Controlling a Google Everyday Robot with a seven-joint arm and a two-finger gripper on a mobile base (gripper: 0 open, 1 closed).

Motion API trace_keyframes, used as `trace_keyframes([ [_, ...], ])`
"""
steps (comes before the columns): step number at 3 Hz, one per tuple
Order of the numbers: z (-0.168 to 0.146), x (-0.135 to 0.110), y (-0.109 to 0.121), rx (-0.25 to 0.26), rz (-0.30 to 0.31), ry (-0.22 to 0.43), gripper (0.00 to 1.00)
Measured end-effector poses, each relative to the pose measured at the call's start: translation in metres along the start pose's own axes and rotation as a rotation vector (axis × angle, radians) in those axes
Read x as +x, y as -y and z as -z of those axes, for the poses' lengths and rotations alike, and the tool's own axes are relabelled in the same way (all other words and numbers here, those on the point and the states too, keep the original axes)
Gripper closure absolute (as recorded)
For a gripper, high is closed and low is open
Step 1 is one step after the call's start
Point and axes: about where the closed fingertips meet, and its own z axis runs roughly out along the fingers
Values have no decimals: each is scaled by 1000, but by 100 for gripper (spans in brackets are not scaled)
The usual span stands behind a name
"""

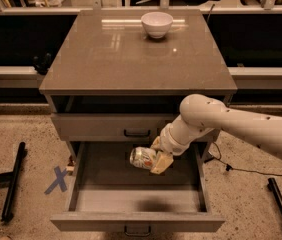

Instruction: Place 7up can into middle drawer

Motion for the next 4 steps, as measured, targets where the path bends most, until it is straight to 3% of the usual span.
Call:
trace_keyframes([
  [1, -2, 0, 0, 3, -6, 4, 100],
  [2, -17, 5, -3, 38, -66, 46, 100],
  [4, -91, 65, 64, 188, -324, 65, 100],
])
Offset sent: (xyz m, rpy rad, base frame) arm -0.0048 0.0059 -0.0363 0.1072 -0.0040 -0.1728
